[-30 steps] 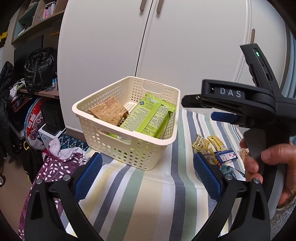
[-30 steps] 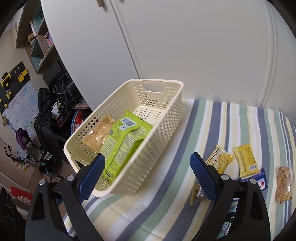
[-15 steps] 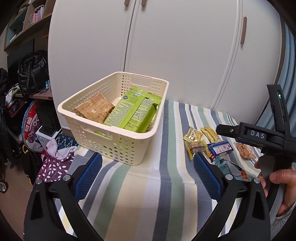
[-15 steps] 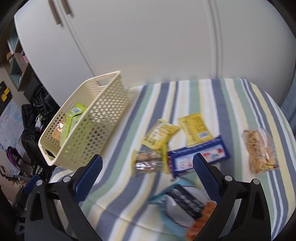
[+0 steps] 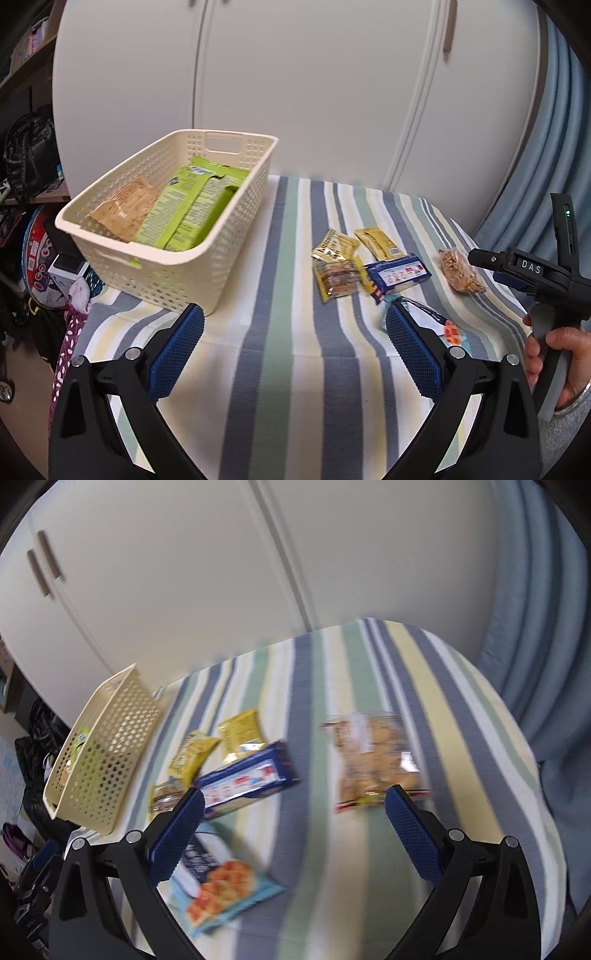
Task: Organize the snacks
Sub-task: 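Move the right tool back toward the clear cookie bag on the table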
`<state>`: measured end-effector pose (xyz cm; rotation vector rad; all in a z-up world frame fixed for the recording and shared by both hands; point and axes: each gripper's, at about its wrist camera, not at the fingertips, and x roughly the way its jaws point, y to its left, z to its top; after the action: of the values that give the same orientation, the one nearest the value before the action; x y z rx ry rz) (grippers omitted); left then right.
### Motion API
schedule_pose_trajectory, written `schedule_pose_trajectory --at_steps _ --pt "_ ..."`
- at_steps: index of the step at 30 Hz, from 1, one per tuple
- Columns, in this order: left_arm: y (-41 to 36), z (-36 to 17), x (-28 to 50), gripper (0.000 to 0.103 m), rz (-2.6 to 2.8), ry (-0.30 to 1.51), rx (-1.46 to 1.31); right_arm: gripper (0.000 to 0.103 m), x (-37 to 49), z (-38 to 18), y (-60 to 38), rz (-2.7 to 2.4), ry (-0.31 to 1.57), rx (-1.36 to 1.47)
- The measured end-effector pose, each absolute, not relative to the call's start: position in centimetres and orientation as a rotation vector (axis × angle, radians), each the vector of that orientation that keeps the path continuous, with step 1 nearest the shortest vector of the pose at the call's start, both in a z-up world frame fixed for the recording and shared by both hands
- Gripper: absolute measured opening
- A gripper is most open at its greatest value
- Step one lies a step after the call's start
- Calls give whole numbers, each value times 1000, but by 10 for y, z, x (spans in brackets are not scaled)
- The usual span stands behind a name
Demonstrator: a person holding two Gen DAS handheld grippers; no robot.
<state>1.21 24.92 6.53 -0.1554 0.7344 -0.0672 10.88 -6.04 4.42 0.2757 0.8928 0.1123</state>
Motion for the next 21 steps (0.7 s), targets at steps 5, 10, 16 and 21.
schedule_pose_trajectory --at_steps 5,10,16,21 --pt "232 66 19 100 -87 748 -138 97 118 35 -100 53 927 296" --pt "229 66 25 100 -82 767 -149 97 138 21 -114 55 983 286" --pt "228 68 32 100 -72 783 -126 97 172 5 -111 89 1064 286" --pt "229 66 42 100 -82 807 -136 97 190 -10 -94 92 1123 184"
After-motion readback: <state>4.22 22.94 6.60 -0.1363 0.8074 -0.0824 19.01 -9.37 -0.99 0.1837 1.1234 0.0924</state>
